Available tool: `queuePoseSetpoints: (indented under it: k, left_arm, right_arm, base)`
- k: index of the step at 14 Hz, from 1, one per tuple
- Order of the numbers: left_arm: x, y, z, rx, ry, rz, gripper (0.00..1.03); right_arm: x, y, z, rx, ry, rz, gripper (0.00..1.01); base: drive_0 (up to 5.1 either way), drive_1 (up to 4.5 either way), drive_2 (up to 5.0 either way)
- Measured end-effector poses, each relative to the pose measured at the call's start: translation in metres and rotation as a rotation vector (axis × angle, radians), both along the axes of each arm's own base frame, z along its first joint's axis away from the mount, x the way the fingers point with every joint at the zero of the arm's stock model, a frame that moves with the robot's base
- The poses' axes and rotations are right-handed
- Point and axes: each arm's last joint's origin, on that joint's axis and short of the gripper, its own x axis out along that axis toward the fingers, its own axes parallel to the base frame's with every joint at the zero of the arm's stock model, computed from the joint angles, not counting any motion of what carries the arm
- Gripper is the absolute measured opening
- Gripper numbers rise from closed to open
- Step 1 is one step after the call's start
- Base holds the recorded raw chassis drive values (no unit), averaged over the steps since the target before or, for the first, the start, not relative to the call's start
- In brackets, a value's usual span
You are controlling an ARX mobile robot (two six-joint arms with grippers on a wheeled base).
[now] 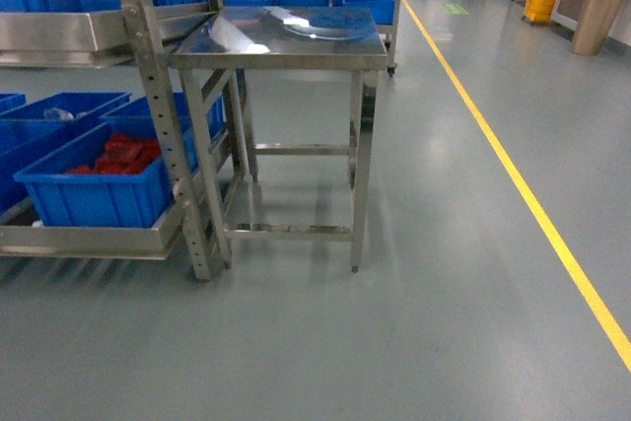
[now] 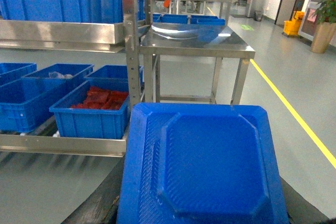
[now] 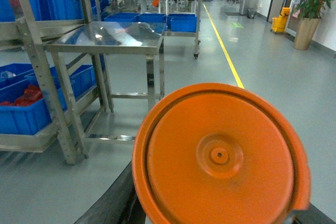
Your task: Sort blue parts and orange caps into right shelf containers
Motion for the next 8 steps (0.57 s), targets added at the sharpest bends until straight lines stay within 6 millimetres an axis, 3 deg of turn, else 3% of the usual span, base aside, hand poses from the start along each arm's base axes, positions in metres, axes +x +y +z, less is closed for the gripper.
queuePoseSetpoints:
  k: [8]
  left_arm:
    - [0.0000, 0.0000, 0.0002, 0.000, -0.002, 0.000, 0.43]
  right_arm:
    - [0.0000, 0.0000, 0.0004, 0.000, -0.005, 0.000, 0.44]
  base:
    - [0.0, 4.28, -4.2]
